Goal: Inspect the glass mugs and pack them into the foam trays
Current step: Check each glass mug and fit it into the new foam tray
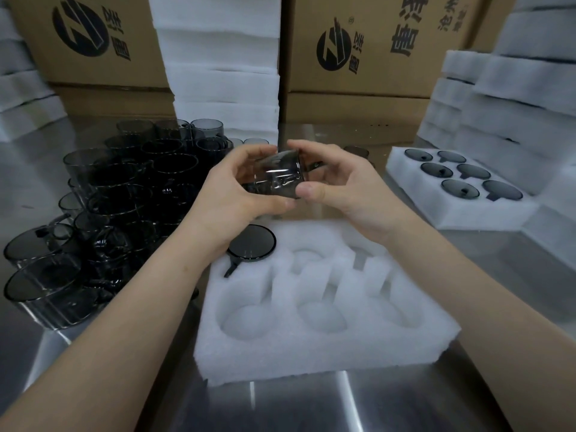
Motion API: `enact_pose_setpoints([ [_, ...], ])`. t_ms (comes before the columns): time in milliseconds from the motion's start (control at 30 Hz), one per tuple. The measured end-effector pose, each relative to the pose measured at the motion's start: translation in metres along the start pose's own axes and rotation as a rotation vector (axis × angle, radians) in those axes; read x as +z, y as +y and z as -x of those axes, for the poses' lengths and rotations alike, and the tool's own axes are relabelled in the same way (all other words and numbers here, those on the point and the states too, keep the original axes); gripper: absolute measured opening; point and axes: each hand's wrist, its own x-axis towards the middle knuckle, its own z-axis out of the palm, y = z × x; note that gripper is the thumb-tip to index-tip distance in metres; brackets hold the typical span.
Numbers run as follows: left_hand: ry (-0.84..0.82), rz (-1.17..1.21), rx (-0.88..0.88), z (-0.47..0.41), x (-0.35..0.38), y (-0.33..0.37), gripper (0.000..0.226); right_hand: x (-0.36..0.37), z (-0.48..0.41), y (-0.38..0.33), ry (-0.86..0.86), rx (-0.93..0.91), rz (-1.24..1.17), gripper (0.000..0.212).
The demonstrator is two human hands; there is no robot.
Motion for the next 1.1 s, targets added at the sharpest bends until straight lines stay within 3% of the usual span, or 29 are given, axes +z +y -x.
enact_pose_setpoints([
  [333, -0.121, 0.050, 0.028, -0.001, 0.000, 0.000, 0.070, 0.007, -0.001, -0.002, 0.126, 0.083, -0.015, 0.012],
  [500, -0.160, 0.114, 0.021, 0.000, 0.001, 0.003, 0.065, 0.001, -0.002, -0.001, 0.123, 0.149, -0.230, 0.016],
  [767, -0.113, 0.123, 0.000, -0.002, -0.003, 0.008, 0.049, -0.011, 0.000, -0.003, -0.146, 0.204, -0.623, 0.044],
  [933, -0.145, -0.025, 0.009, -0.001, -0.006, 0.012, 0.051, -0.006, 0.000, -0.002, -0.098, 0.180, -0.446, 0.055],
  [1100, -0.155, -0.134, 0.066, 0.001, 0.000, 0.014, 0.048, 0.001, 0.000, 0.000, 0.070, 0.113, -0.234, 0.021],
])
